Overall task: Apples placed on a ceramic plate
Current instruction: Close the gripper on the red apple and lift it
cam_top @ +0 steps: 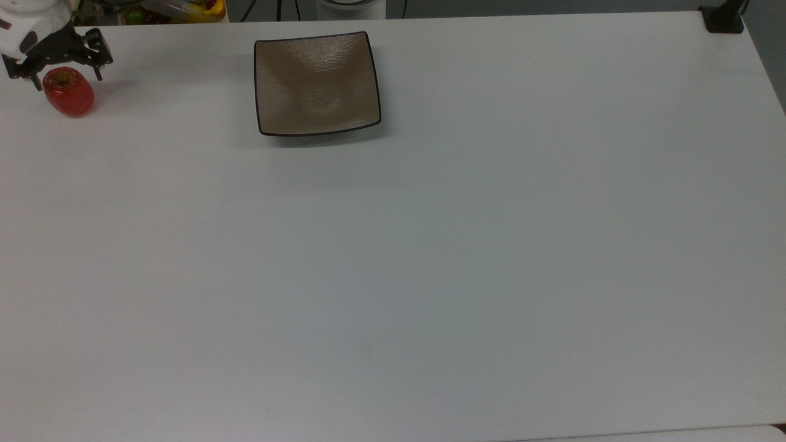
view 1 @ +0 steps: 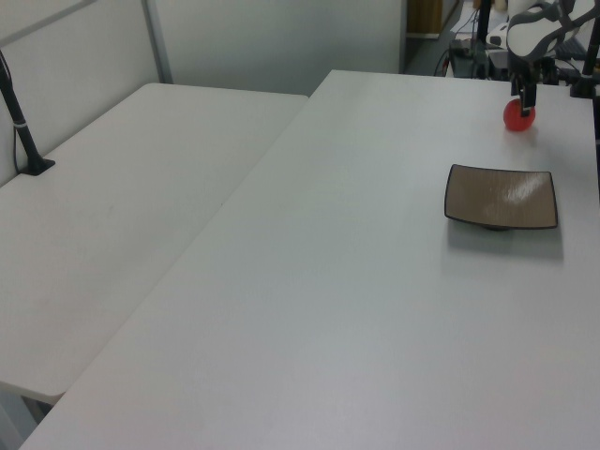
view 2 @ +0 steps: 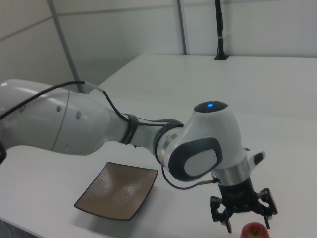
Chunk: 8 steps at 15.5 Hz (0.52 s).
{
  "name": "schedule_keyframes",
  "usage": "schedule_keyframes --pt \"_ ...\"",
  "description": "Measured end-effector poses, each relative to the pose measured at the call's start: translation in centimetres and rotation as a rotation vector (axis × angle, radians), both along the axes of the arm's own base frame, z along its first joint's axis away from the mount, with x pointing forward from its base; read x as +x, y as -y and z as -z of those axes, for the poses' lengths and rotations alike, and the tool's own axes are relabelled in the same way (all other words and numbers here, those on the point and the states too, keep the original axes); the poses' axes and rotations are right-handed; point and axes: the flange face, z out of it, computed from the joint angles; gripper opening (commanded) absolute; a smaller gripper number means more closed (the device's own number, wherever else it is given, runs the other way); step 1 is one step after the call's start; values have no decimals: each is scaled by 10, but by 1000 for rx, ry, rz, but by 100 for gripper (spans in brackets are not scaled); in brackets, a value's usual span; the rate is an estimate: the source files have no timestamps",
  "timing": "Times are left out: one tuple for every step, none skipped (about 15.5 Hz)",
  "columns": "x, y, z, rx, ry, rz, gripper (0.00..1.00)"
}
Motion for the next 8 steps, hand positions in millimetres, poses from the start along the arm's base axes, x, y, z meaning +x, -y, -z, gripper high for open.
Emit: schedule_keyframes --pt "1 1 5 -8 5 -4 100" --pt "3 3 9 -14 9 -8 100" --pt "4 4 13 -18 10 -11 100" --pt "4 4 18 -20 8 -12 100" --pt "4 5 22 -20 4 -13 100" --pt "4 5 26 -19 -1 -13 100" --pt "4 6 29 -19 -7 -14 99" --pt "3 6 31 -18 -12 -15 84"
